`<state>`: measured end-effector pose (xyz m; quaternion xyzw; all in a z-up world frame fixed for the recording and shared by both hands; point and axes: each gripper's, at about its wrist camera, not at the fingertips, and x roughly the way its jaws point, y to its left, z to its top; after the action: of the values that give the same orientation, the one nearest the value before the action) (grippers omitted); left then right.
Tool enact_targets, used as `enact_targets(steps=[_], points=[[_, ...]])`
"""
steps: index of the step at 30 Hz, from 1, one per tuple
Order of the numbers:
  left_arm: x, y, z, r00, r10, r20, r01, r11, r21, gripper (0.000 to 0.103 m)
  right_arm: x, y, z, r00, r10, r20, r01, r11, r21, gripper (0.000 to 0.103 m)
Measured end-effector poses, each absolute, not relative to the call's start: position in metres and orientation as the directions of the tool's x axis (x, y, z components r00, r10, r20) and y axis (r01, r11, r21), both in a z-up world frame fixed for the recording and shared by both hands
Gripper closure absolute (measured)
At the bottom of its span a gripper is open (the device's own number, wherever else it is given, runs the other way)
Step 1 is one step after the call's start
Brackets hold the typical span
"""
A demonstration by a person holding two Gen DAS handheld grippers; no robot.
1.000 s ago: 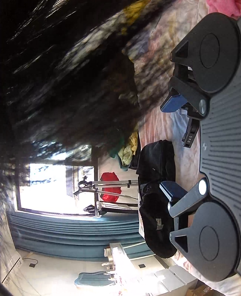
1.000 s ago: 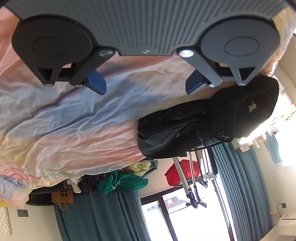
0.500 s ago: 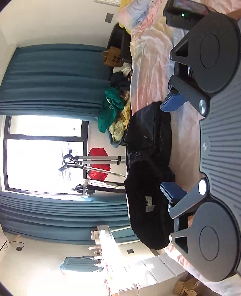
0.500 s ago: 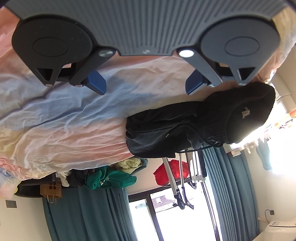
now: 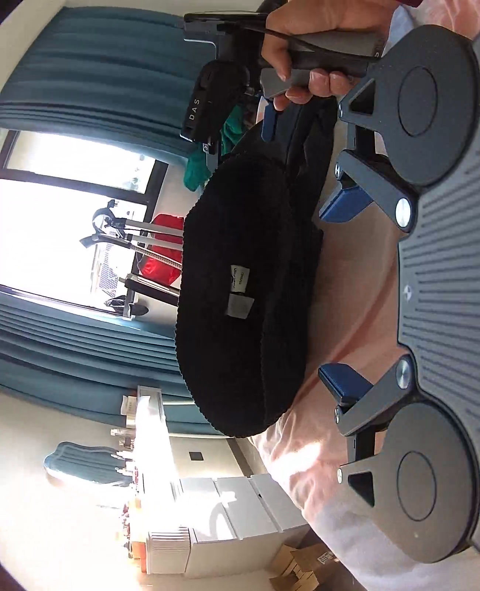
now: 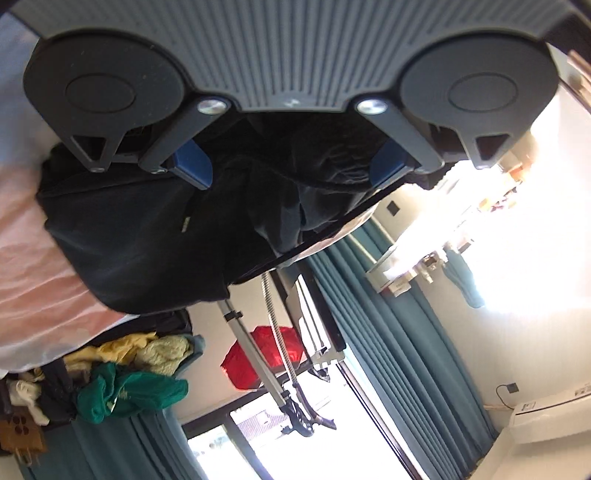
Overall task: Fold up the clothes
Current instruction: 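Reach the right gripper onto the trousers body and close on the fabric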
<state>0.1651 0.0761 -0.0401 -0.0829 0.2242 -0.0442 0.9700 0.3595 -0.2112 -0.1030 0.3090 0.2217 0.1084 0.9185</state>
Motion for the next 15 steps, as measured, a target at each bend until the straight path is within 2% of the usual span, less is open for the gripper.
enact_targets(steps=[1,4,10,12,15], points=[[0.166,0.079,-0.041,0.893,-0.122,-0.433,0.041,0.980,-0.192,0.018,0.368,-0.206,-0.109,0.865,0.372,-0.337,-0.075,0.761,0.645,0.010],[0.169,0.085,-0.042,0.885,-0.126,-0.449,0.021,0.973,-0.232,0.018,0.389,-0.184,-0.116,0.832,0.431,-0.348,-0.100,0.735,0.671,0.033],[0.162,0.096,-0.037,0.895,-0.117,-0.430,0.002,0.966,-0.258,0.018,0.442,-0.116,-0.082,0.774,0.538,-0.334,-0.225,0.727,0.649,0.033],[0.160,0.096,-0.037,0.893,-0.110,-0.437,-0.004,0.968,-0.253,0.018,0.464,-0.085,-0.069,0.737,0.550,-0.392,-0.250,0.762,0.597,0.032],[0.159,0.096,-0.039,0.890,-0.097,-0.445,-0.016,0.970,-0.242,0.018,0.474,-0.045,-0.045,0.714,0.490,-0.501,-0.309,0.862,0.403,0.032]])
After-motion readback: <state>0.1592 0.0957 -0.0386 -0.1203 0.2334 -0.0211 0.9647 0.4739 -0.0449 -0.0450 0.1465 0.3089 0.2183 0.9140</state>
